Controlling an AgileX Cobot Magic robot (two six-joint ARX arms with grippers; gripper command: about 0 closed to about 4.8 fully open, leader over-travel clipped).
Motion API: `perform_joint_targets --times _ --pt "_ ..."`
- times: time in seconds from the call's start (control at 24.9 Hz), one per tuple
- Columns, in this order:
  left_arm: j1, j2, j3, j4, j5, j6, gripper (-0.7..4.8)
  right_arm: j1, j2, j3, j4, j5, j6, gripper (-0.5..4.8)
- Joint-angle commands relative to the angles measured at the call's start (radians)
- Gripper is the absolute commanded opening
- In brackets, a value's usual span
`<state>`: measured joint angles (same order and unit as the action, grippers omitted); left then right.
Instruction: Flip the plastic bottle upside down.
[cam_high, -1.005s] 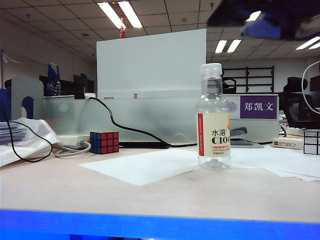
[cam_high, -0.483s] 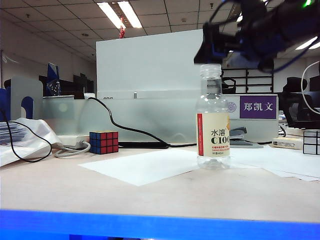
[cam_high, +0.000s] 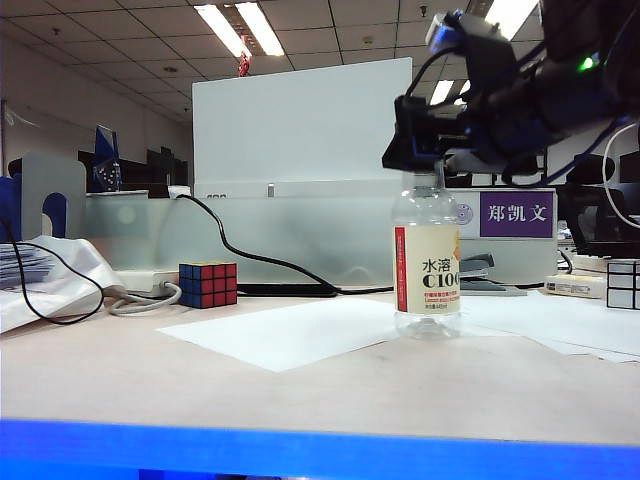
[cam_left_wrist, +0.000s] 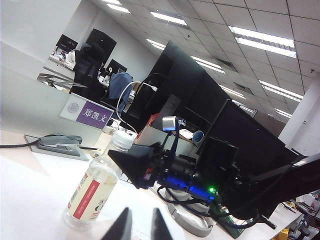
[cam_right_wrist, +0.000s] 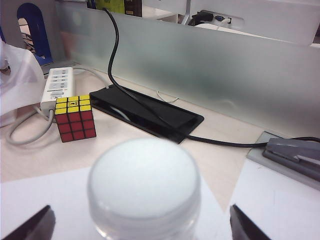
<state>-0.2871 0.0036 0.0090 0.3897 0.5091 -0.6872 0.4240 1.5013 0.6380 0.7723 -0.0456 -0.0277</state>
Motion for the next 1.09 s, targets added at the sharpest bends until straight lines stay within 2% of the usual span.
perform_joint_targets --times 0.04,0.16,0.2,0.24,0.28,0.32,0.64,0.72,0.76,0.93,1.09 --pt "0.001 -0.002 0.003 0.016 0.0 0.007 0.63 0.002 0.04 0.004 0.047 0.023 0.011 4.79" --pt "0.001 -0.002 0.003 0.016 0.0 0.031 0.63 0.002 0.056 0.004 0.056 0.025 0.024 4.79" --pt "0.001 -0.002 0.003 0.016 0.0 0.034 0.63 0.002 0.056 0.004 0.055 0.025 0.024 3.4" --pt "0.001 -0.002 0.003 0.016 0.0 0.034 0.63 0.002 0.056 0.004 0.056 0.025 0.023 1.57" --pt "0.001 -0.002 0.003 0.016 -0.001 0.034 0.63 0.002 0.056 0.004 0.066 0.025 0.023 0.52" --pt "0.001 -0.002 0.003 0.016 0.0 0.034 0.63 0.002 0.056 0.004 0.079 0.025 0.023 -0.13" --pt "0.001 -0.002 0.003 0.015 0.0 0.034 0.63 0.002 0.056 0.004 0.122 0.028 0.026 -0.06" --pt "0.001 -0.002 0.003 0.015 0.0 0.034 0.63 0.002 0.055 0.004 0.131 0.021 0.068 -0.06" --pt "0.001 -0.002 0.003 0.014 0.0 0.034 0.63 0.002 0.055 0.004 0.142 0.012 0.116 -0.06" --pt "0.001 -0.002 0.003 -0.008 -0.001 0.068 0.62 -0.001 0.055 0.004 0.266 -0.109 0.465 -0.06" --pt "0.001 -0.002 0.003 -0.021 -0.057 0.075 0.62 0.009 0.055 0.004 0.47 -0.141 0.766 -0.06"
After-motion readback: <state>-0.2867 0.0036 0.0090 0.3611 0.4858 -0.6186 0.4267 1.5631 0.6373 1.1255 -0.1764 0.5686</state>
